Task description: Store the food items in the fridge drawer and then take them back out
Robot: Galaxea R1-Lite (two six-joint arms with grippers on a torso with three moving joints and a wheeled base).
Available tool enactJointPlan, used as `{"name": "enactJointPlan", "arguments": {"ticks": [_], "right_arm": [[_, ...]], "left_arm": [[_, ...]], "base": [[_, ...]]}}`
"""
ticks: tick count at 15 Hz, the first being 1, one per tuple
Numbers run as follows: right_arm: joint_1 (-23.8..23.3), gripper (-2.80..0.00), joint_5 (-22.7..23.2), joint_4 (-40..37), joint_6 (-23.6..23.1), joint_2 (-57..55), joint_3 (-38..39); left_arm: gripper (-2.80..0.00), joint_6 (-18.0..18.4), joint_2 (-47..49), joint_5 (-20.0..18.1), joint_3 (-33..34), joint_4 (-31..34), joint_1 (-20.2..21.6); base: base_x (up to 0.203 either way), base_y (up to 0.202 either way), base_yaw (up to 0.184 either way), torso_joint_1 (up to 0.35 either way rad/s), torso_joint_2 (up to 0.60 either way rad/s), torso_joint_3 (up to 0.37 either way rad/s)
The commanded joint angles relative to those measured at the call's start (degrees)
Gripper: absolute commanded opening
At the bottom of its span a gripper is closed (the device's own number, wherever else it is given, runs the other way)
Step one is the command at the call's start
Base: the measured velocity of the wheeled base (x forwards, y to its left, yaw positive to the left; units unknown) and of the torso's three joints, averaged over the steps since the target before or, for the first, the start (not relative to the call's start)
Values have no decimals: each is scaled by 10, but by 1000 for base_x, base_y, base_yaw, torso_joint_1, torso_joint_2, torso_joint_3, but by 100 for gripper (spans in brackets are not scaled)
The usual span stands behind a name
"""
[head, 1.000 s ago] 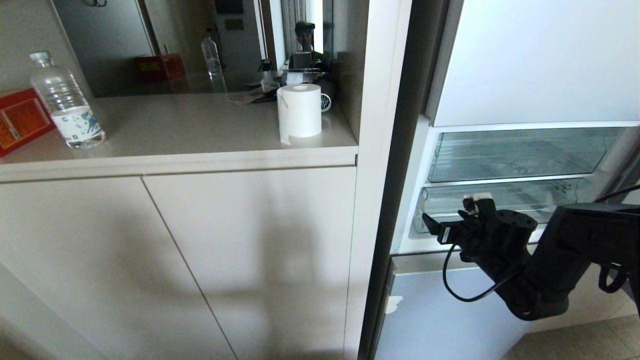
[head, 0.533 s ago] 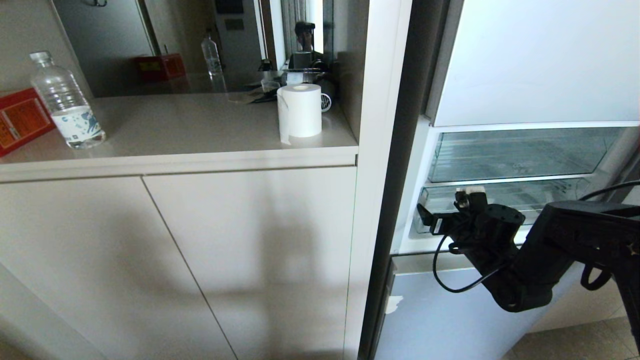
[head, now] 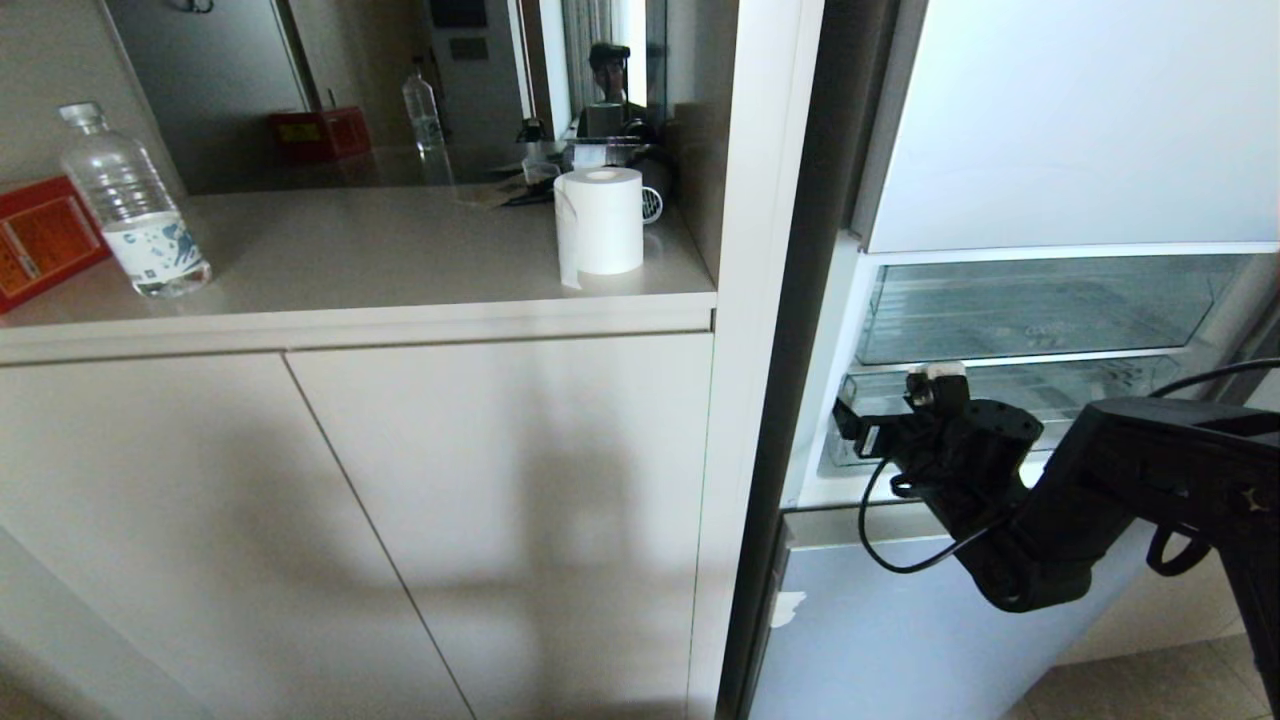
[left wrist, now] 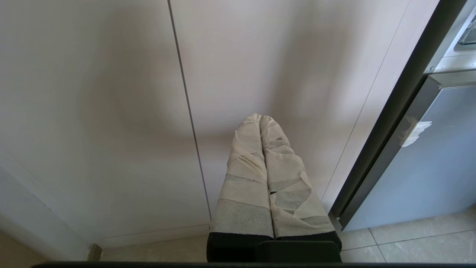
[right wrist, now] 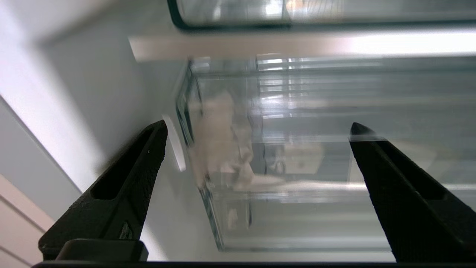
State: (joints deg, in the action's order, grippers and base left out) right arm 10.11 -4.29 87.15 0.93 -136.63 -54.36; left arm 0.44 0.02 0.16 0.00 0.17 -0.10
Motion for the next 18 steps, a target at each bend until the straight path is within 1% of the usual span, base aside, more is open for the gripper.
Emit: {"name": "enactJointPlan", "arguments": {"ticks": [1,9,11,15,18], "right_arm": [[4,-280,-1,5,0,-2,-10],[50,-280,-6,-22,0,-2,-31],[56,-280,-21,-20,-1,-1,-24],[56,-280,-26,-10,0,13,15],[58,-280,-26,4,-1,31,80]], "left_arm": [[-280,0,1,0,0,0,0],[-280,0,1,0,0,0,0],[-280,0,1,0,0,0,0],[-280,0,1,0,0,0,0],[-280,0,1,0,0,0,0]], "base": [[0,0,0,0,0,0],[0,0,0,0,0,0],[0,0,0,0,0,0],[0,0,0,0,0,0],[0,0,0,0,0,0]]}}
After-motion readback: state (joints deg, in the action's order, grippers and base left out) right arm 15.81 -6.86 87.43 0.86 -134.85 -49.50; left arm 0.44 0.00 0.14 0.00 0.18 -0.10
